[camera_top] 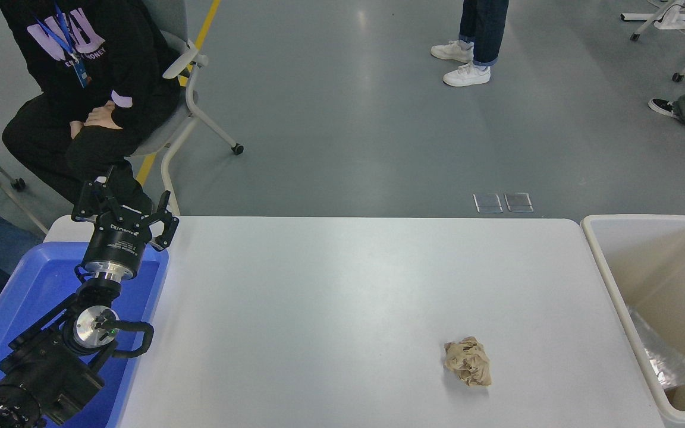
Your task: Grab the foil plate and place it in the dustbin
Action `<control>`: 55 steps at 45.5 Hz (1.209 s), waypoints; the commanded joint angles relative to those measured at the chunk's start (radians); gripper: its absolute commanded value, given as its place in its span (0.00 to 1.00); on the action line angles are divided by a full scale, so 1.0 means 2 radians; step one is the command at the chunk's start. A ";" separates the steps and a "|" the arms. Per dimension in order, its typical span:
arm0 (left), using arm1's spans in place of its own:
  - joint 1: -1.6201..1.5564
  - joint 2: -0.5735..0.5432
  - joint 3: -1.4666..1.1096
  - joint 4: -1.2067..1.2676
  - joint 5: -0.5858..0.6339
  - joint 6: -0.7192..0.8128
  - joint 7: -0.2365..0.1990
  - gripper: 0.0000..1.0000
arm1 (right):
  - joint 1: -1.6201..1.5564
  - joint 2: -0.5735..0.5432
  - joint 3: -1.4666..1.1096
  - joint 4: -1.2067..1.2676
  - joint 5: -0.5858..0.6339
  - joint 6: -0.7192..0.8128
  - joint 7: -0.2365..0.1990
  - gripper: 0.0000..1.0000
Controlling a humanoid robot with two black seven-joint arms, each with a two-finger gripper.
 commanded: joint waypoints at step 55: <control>0.000 0.000 0.001 0.000 0.000 0.001 0.000 0.98 | 0.724 -0.021 -0.373 0.558 -0.003 0.495 -0.002 1.00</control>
